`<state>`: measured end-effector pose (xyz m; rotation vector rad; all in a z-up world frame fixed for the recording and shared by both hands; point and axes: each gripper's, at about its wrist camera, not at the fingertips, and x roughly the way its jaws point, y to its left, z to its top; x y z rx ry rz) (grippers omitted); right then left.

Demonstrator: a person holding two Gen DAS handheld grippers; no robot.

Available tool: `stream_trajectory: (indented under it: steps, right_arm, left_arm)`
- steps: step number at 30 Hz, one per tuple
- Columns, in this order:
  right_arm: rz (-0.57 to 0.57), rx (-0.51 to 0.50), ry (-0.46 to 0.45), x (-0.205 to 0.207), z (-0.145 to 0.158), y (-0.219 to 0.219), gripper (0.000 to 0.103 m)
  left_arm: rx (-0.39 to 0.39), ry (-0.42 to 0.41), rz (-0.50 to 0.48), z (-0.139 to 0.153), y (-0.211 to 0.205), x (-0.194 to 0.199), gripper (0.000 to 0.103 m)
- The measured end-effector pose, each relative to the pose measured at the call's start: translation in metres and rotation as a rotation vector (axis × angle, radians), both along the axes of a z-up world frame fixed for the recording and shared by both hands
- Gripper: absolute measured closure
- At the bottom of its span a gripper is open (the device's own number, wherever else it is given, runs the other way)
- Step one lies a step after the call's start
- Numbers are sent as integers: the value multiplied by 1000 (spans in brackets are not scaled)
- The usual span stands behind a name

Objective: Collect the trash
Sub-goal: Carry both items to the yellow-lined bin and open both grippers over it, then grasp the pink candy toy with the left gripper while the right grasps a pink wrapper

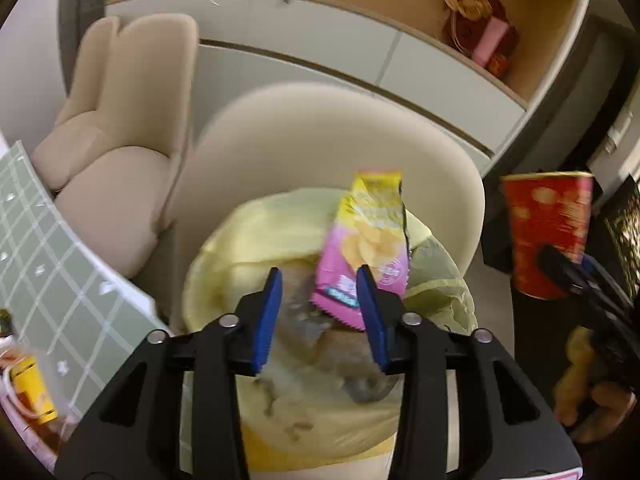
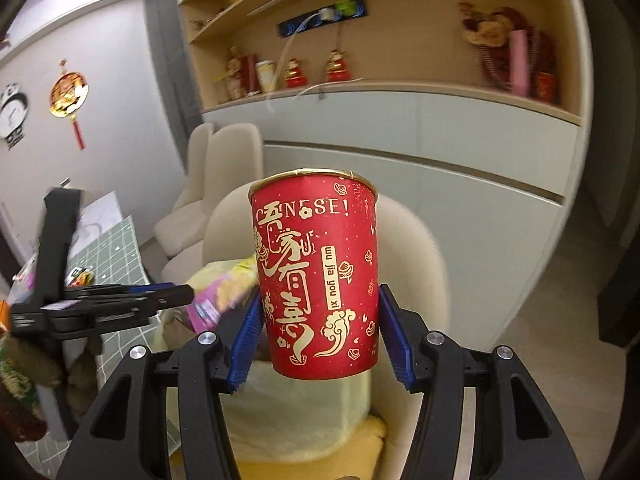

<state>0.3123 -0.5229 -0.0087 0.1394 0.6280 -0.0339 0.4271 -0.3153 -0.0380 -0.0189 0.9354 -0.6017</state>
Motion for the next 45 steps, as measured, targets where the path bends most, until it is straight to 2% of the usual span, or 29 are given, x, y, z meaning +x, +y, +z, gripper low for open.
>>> stream_trajectory:
  steps: [5,9,11,15,20,23,28,37,41,45]
  right_arm:
    - [142,0,-9,52,-1,38,51]
    - [208,-14,131,91,-36,55,51]
    - [214,-32,213,95,-62,57,51]
    - [217,-55,304,88,-93,57,51]
    - [202,-76,351,82,-110,53,51]
    - [196,-63,341,80,-107,53,49]
    - [151,-75,289,67,-96,55,47]
    - [88,-81,162,28,-45,69,47]
    - [95,-30,102,8,-16,90,47]
    - [168,-11,73,-1,-1,138,47]
  left_arm:
    - [39,-49,85,21,30,-16,63]
    - [58,-66,156,26,50,-33,62]
    - [47,-62,173,28,58,-41,60]
    - [31,-47,200,25,78,-57,58]
    - [35,-26,242,19,93,-66,58]
    - [44,-30,273,22,105,-73,58]
    - [85,-98,323,38,120,-90,57]
    - [137,-201,378,67,159,-122,55]
    - [156,-223,401,77,186,-136,55]
    - [153,-243,444,86,222,-149,55]
